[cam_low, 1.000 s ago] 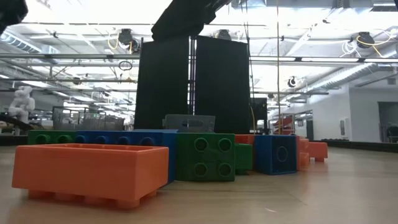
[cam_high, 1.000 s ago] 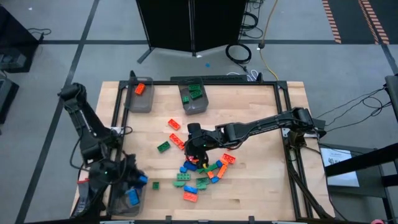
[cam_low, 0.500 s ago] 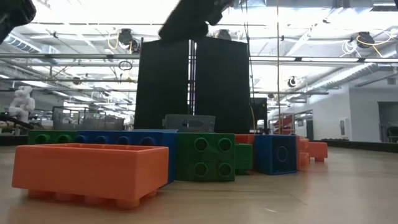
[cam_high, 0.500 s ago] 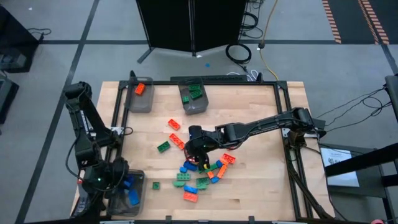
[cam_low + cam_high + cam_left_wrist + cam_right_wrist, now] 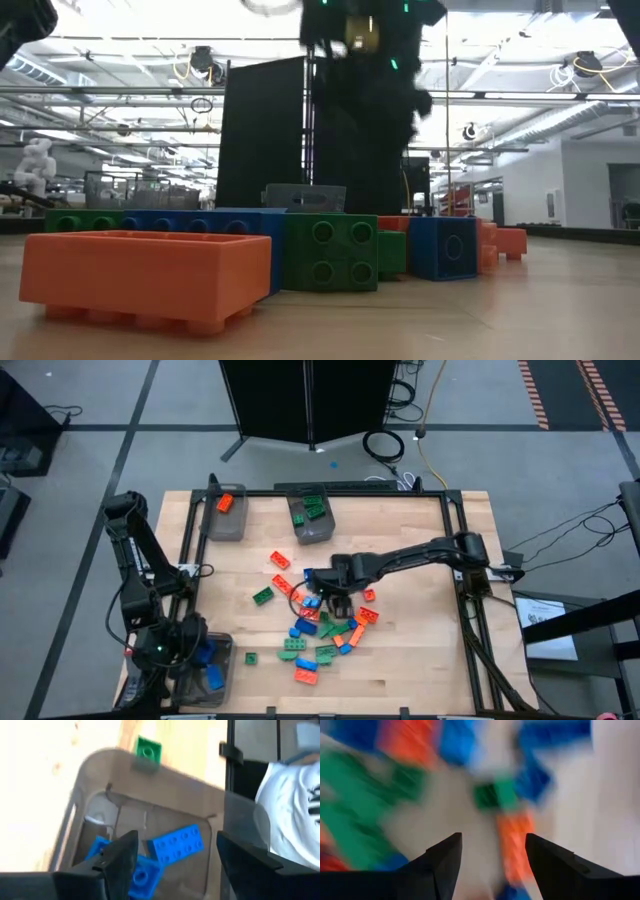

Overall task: Sort blocks
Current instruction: Put the blue game piece into the bottom left black transparent bin

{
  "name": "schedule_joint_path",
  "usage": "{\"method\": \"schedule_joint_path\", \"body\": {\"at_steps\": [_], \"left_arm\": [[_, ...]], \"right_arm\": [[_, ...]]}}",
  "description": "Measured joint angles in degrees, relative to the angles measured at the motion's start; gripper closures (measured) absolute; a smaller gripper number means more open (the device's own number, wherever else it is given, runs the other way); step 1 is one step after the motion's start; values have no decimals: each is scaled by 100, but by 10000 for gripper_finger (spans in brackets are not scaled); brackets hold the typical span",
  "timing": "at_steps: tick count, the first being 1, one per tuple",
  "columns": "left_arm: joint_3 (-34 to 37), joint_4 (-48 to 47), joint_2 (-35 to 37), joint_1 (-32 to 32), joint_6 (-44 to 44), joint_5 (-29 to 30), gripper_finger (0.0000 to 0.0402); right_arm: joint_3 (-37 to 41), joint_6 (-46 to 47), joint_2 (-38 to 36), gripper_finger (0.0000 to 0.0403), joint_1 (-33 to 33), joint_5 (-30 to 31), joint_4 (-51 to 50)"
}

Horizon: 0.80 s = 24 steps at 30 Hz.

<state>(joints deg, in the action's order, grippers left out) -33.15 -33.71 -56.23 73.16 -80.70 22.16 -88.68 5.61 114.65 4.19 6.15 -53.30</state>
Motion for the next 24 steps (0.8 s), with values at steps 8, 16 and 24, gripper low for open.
{"method": "schedule_joint_path", "body": {"at_steps": [8, 16, 24], "left_arm": [[0, 24, -2, -219, 8, 260, 133], [0, 39, -2, -264, 6, 281, 133], [2, 33, -2, -264, 17, 434, 133]], "right_arm": [[102, 718, 37, 187, -239, 264, -598], [253, 891, 37, 188, -285, 437, -795], [934, 1166, 37, 189, -349, 269, -548]]}}
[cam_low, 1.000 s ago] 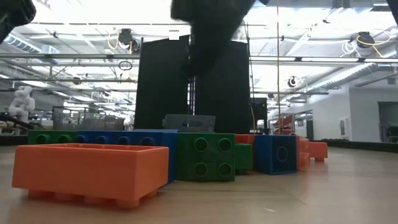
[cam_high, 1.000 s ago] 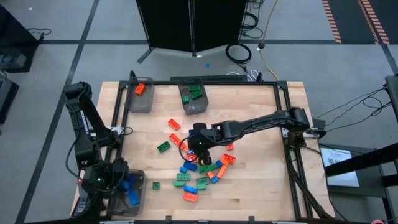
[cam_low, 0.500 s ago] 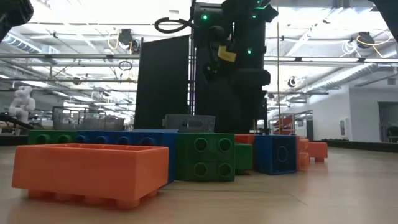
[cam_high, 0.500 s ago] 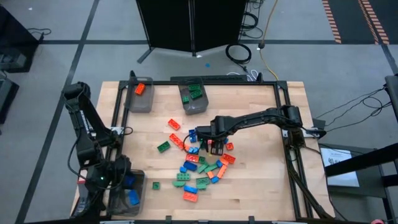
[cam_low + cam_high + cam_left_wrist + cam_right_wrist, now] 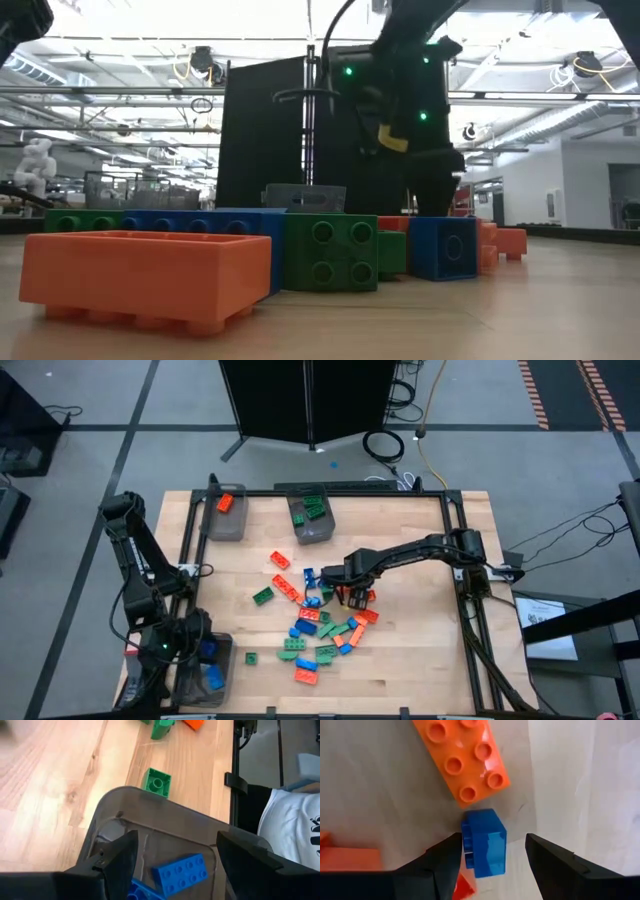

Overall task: Sort blocks
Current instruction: Put the blue game piece into the bottom left black transparent bin

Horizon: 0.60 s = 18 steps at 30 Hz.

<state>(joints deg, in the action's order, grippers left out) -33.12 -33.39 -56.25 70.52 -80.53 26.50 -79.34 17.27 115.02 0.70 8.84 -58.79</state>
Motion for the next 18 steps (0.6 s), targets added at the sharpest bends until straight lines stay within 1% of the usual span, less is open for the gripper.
{"method": "schedule_joint_path", "body": {"at_steps": [2, 4, 6, 9, 13, 18], "left_arm": [[0, -4, 0, 0, 0, 85, 132], [0, -4, 0, 0, 2, 147, 132], [0, -6, 0, 0, 2, 220, 132], [0, -7, 0, -2, -1, 271, 132], [2, -15, -2, -2, 1, 406, 132], [2, -15, -2, -4, 1, 700, 132]], "right_arm": [[53, 2, -1, 195, -26, -20, 52], [64, -19, 0, 215, -30, -26, 48], [65, -79, 0, 253, -30, -108, 56], [62, -179, -8, 331, -25, -161, 55], [50, -259, -11, 334, 10, -118, 49], [-352, -308, -27, 334, 138, 329, -266]]}}
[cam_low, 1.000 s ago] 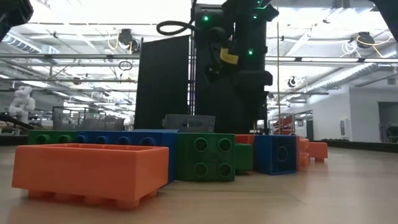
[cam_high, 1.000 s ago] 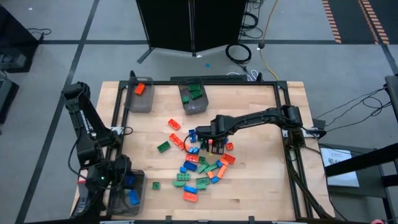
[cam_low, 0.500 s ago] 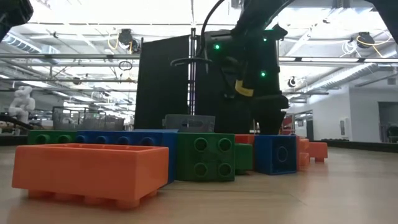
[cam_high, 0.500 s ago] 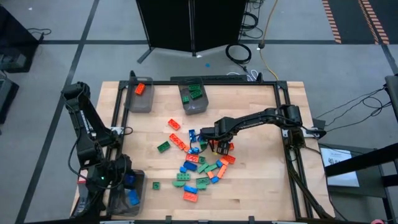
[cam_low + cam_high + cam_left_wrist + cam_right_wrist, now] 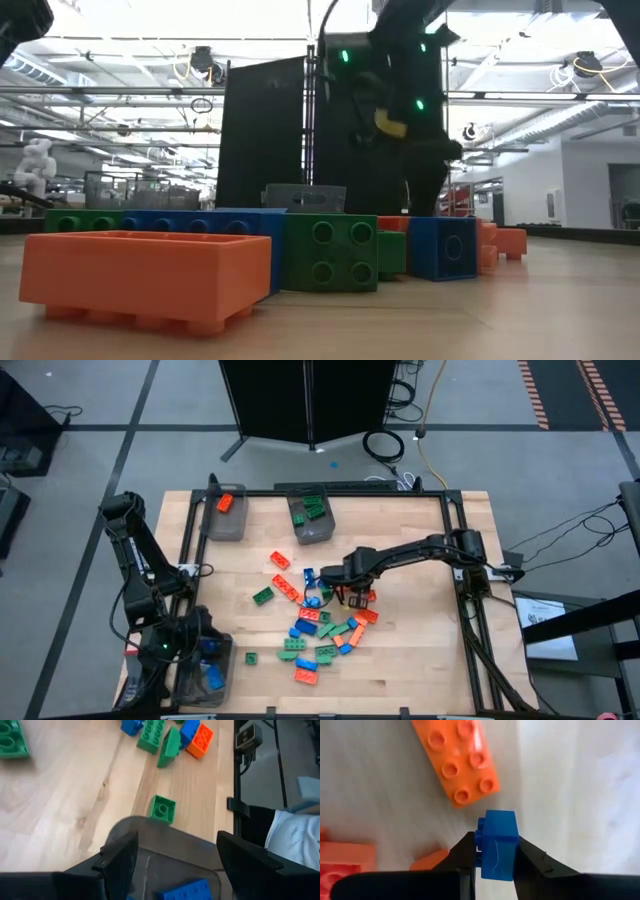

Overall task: Sort blocks
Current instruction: Put the blue game piece into the bottom left black transparent bin

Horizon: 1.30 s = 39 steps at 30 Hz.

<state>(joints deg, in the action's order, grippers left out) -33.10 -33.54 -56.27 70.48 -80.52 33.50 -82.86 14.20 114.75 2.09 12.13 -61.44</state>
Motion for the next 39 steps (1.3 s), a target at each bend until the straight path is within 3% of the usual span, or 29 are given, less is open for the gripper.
{"method": "schedule_joint_path", "body": {"at_steps": [6, 13, 19, 28, 33, 39], "left_arm": [[0, -2, 0, 0, 218, 528, 132], [0, 0, 0, -133, 1107, 1714, 132], [0, 46, 0, -294, 1805, 2939, 133], [0, 1408, 0, -304, 4516, 4665, 133], [0, 2583, 2, -450, 5949, 4759, 133], [0, 3834, 2, -705, 7412, 4203, 133]], "right_arm": [[-991, -314, -10, 334, 292, 148, 334], [-1726, -2013, -13, 334, 891, -46, 2911], [-1811, -3359, -13, 334, 1220, -375, 5079], [-1808, -3630, -13, 334, 1187, -660, 5974], [-1808, -3635, 47, 334, 1106, -995, 6223], [-1806, -3655, 193, 334, 994, -1098, 6368]]}}
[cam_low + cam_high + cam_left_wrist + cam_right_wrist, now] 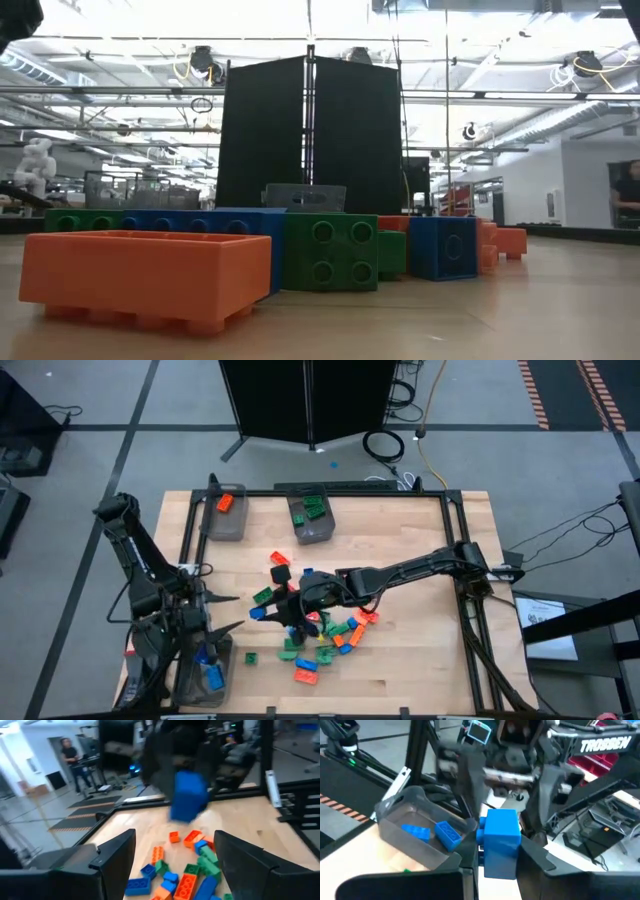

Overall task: Sort blocks
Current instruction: Put the blue game piece into the bottom left black transparent bin

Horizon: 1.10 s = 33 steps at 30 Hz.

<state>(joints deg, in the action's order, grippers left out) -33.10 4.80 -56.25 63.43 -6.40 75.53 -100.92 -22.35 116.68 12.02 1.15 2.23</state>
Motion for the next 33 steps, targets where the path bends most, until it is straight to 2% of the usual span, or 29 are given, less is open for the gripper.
{"method": "schedule_joint_path", "body": {"at_steps": [7, 13, 17, 21, 25, 28, 33], "left_arm": [[0, 1009, -2, -217, 1402, -637, 133], [0, 936, -80, -444, 1793, -652, 133], [0, 992, -352, -503, 2876, -612, 133], [0, 1291, -714, -501, 3891, -190, 133], [0, 1476, -1055, -501, 4782, 786, 133], [0, 1482, -1257, -495, 5273, 1302, 133], [0, 1482, -1476, -495, 5650, 1413, 133]], "right_arm": [[2, 3, 151, 334, -117, 1, 18], [2, 6, 151, 334, -119, 2, 290], [2, 399, 151, 334, -142, -37, 667], [7, 691, 151, 334, -174, -100, 691], [7, 900, 151, 334, -200, 15, 724], [7, 1067, 151, 334, -204, 48, 716], [4, 1274, 151, 334, -226, 37, 475]]}}
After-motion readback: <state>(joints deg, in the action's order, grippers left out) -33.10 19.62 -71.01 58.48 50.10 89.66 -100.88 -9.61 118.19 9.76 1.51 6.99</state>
